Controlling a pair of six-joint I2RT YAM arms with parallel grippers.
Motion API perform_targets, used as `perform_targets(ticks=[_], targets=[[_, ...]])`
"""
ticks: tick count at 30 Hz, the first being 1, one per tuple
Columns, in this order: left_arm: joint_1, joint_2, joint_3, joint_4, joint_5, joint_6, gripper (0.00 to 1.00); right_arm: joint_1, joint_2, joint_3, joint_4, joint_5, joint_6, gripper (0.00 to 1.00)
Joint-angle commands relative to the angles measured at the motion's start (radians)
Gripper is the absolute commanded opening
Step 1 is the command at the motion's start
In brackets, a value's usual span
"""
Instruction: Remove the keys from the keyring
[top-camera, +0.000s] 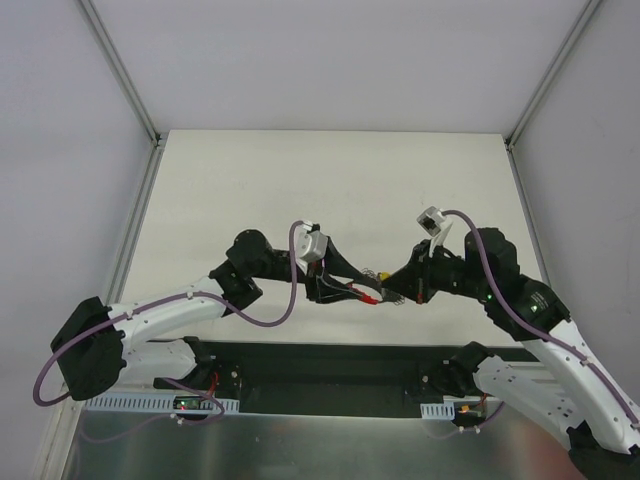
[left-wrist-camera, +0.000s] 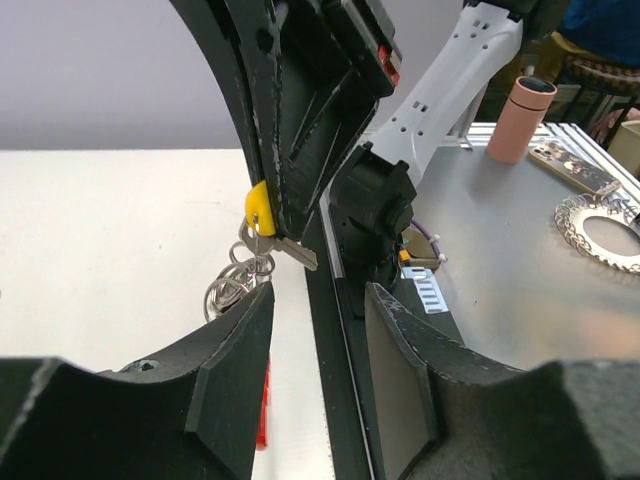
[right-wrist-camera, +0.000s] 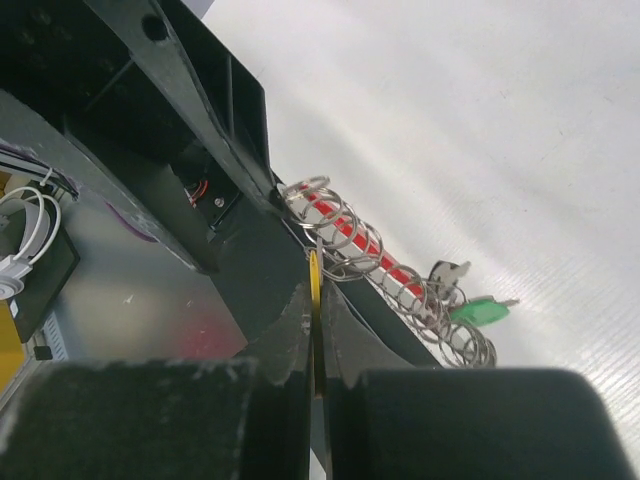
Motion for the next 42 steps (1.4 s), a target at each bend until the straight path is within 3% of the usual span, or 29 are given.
perform_targets(ticks=[1,6,13,31,42], targets=[[-0.047,0.006,-0.02,0.007,-0.134,0.039,0.41,-0.002,0.007,0.062,0.048,-0.018,0.014,0.01],[-0.077,0.016,-0.048,0.074,-0.285,0.013,0.38,-0.002,0.021,0.067,0.055,0.023,0.045,0.01],[-0.152,-0.044,-0.103,0.084,-0.449,0.155,0.35,-0.004,0.042,0.068,0.064,0.045,0.07,0.01],[-0.166,0.068,-0.052,0.185,-0.469,0.235,0.34,-0.002,0.067,0.072,0.102,0.051,0.105,0.01],[-0.169,0.105,-0.017,0.194,-0.474,0.289,0.27,-0.002,0.066,0.065,0.116,0.028,0.111,0.01]])
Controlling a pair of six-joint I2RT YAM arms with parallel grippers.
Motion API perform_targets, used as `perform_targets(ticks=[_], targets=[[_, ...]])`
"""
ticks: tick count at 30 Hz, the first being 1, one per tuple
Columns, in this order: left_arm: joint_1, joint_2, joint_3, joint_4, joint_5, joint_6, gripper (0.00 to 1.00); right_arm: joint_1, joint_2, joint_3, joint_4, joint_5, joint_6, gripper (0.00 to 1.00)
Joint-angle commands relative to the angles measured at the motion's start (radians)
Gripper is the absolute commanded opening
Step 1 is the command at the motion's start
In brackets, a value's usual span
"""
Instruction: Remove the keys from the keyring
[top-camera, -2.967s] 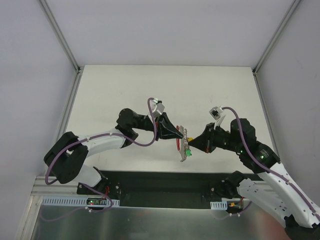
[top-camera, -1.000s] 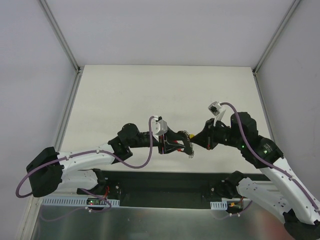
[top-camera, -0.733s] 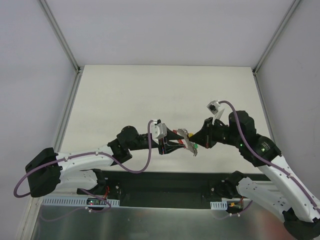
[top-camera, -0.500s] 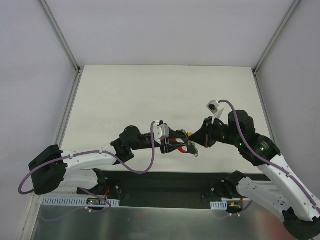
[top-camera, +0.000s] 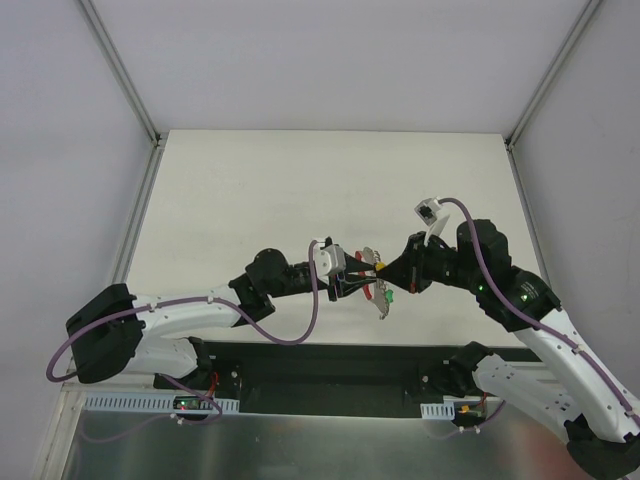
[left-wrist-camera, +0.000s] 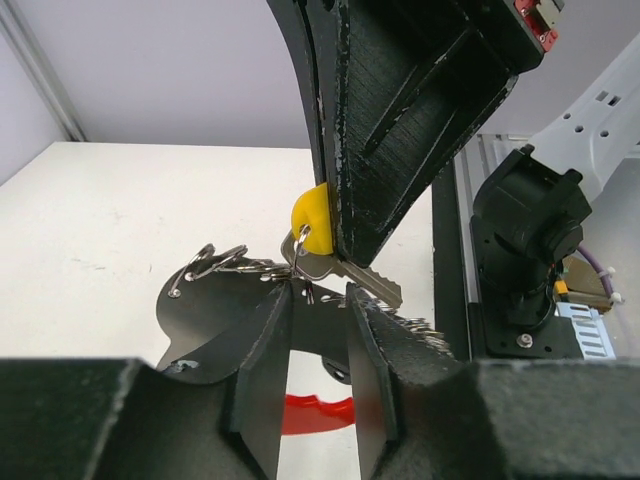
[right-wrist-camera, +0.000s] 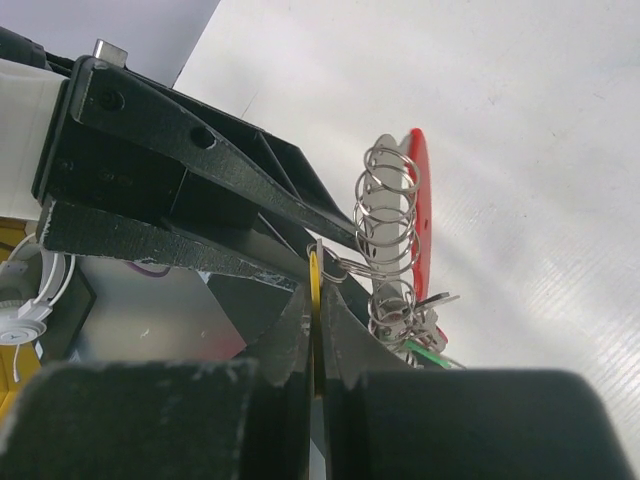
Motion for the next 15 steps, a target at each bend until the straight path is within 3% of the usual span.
perform_targets(ticks=[1,15], targets=[[-0.009,0.011,0.05,0.076,0.006,0.051,0.26,-0.001,-0.005,0.05,0.067,-0.02,0.02,0.01],[-0.009,0.034,0.077,0.083,0.003,0.068,0.11,-0.001,-0.011,0.036,0.083,-0.026,0.041,0.01]])
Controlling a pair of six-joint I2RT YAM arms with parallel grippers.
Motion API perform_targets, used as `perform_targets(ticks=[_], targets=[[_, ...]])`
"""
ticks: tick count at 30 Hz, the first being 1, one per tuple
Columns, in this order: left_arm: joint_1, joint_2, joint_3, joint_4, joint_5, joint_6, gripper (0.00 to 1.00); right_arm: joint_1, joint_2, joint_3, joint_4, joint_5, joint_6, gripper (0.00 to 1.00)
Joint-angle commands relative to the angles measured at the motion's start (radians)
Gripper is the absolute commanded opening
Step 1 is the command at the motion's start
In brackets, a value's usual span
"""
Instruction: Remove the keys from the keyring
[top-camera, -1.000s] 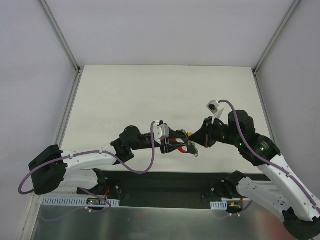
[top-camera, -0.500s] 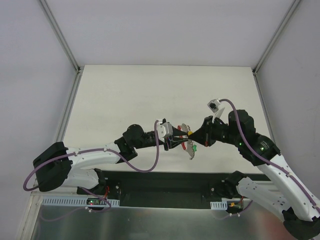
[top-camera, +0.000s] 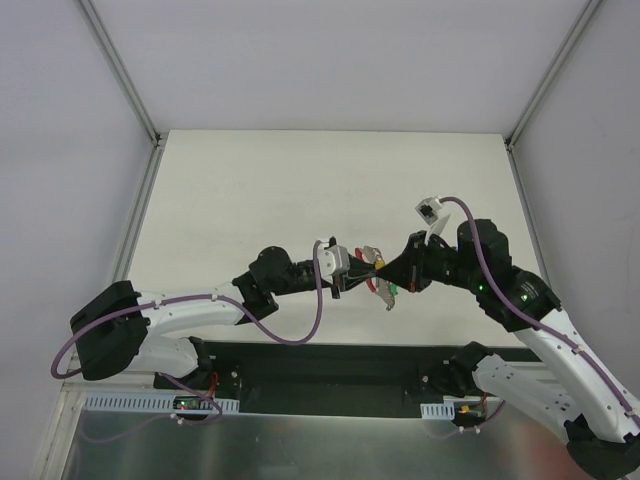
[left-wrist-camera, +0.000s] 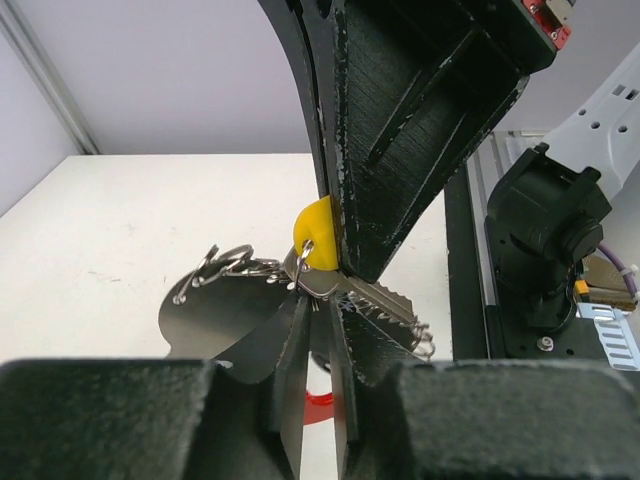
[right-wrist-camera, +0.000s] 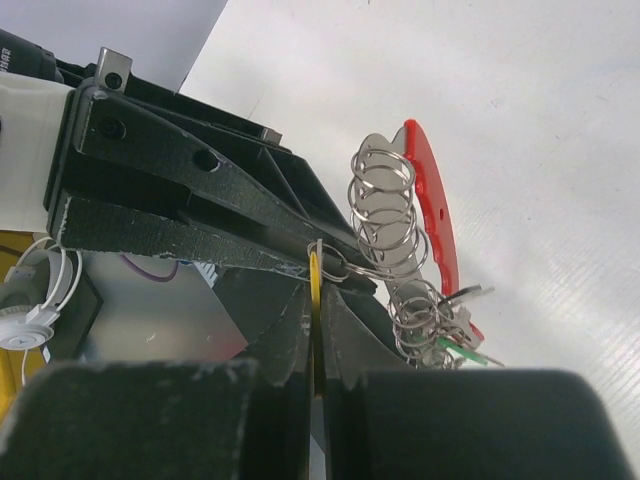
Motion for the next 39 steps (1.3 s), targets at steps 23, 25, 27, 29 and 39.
perform_targets(ticks=[23,25,27,29,39], targets=[[-0.008,-0.025,0.018,0.066,0.025,0.073,0.0,0.0,-0.083,0.007,-0.101,0.113,-0.067,0.01],[-0.008,-0.034,0.015,0.067,0.013,0.078,0.0,0.0,-0.086,0.002,-0.101,0.116,-0.071,0.01],[-0.009,-0.039,0.006,0.081,0.007,0.084,0.0,0.0,-0.086,-0.002,-0.105,0.132,-0.074,0.01],[-0.009,-0.046,-0.003,0.09,-0.002,0.083,0.0,0.0,-0.084,-0.012,-0.107,0.141,-0.079,0.01],[-0.008,-0.049,-0.021,0.118,-0.01,0.078,0.0,0.0,-0.072,-0.038,-0.084,0.129,-0.074,0.01]])
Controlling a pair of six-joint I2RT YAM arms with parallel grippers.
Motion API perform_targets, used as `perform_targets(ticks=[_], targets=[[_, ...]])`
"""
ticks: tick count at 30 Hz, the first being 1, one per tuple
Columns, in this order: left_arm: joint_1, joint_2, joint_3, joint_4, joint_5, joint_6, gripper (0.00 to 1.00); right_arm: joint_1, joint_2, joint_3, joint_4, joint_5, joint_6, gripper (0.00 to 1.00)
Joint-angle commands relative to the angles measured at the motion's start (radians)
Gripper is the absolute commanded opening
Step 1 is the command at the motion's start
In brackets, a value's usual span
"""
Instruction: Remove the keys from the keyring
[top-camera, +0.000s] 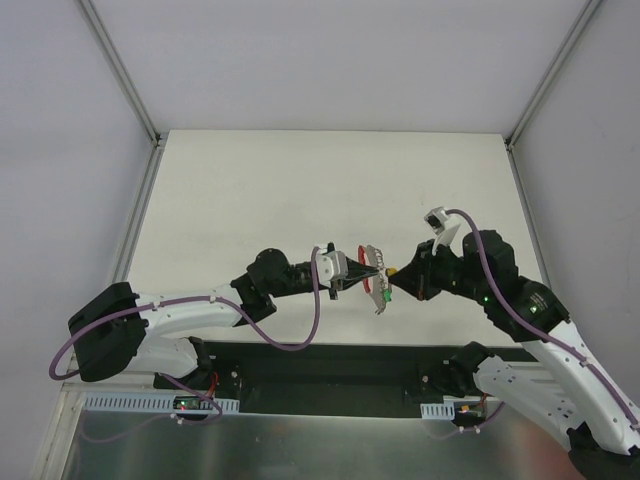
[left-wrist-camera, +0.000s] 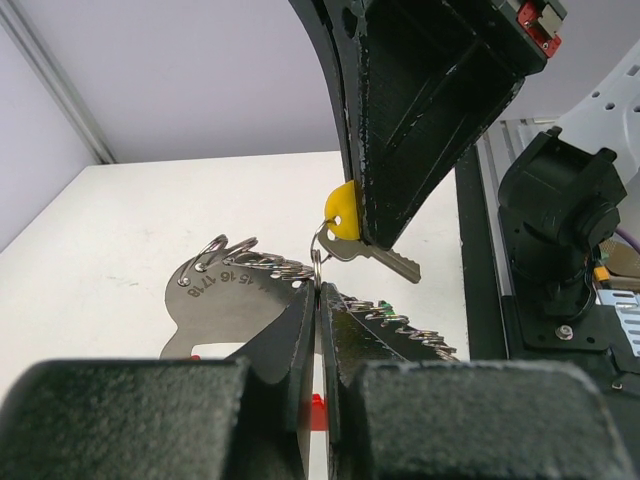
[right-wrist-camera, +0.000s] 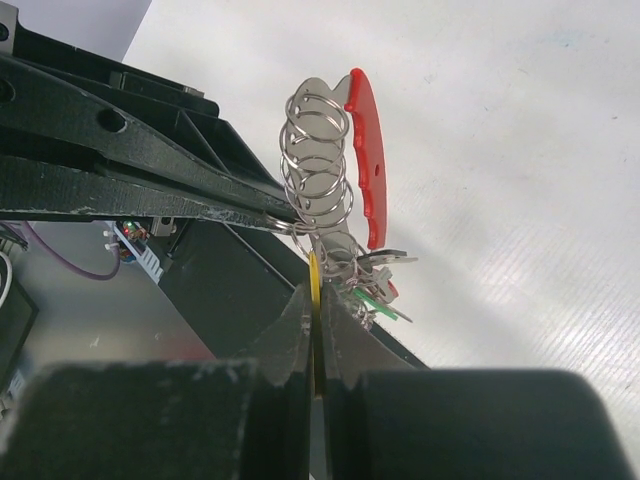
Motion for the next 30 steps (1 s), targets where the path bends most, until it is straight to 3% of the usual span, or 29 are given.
perform_targets(ticks=[1,11,17,30], targets=[[-0.007,-0.037,-0.005,0.118,-0.016,0.015,0.0,-0.001,0.004,-0.012,0.028,0.01,-0.007,0.01],[-0.007,-0.04,-0.026,0.169,0.004,0.042,0.0,0.001,0.031,-0.044,0.074,-0.01,0.015,0.01],[-0.007,-0.072,-0.058,0.099,0.045,0.237,0.0,0.003,0.046,-0.041,0.054,0.023,0.002,0.01],[-0.008,-0.151,-0.068,-0.007,0.03,0.387,0.0,0.003,0.101,-0.038,0.081,-0.004,0.01,0.01]])
